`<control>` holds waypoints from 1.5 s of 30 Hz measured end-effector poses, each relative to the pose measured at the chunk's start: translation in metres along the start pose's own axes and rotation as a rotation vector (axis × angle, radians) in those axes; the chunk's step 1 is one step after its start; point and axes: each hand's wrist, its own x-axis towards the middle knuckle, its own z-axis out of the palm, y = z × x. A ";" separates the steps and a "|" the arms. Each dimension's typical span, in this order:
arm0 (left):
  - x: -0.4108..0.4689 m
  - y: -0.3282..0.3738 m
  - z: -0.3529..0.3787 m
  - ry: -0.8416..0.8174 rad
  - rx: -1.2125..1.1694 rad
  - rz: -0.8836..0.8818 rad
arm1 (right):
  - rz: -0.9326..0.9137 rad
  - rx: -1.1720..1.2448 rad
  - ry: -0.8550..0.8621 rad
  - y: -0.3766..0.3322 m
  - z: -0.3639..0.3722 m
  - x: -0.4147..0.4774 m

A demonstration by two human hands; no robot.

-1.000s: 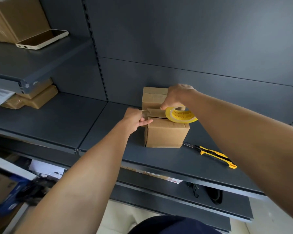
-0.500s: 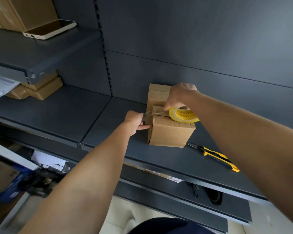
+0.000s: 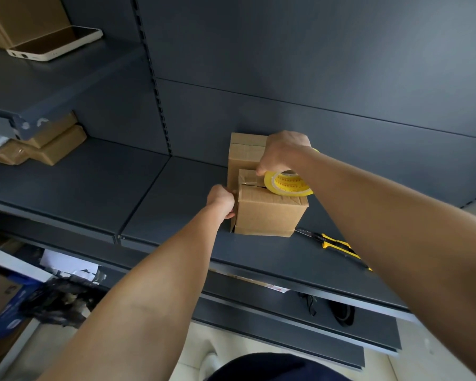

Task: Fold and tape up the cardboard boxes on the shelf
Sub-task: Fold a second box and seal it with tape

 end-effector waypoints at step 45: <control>-0.027 0.036 0.015 0.239 0.549 0.262 | -0.083 0.203 -0.092 0.067 -0.014 -0.016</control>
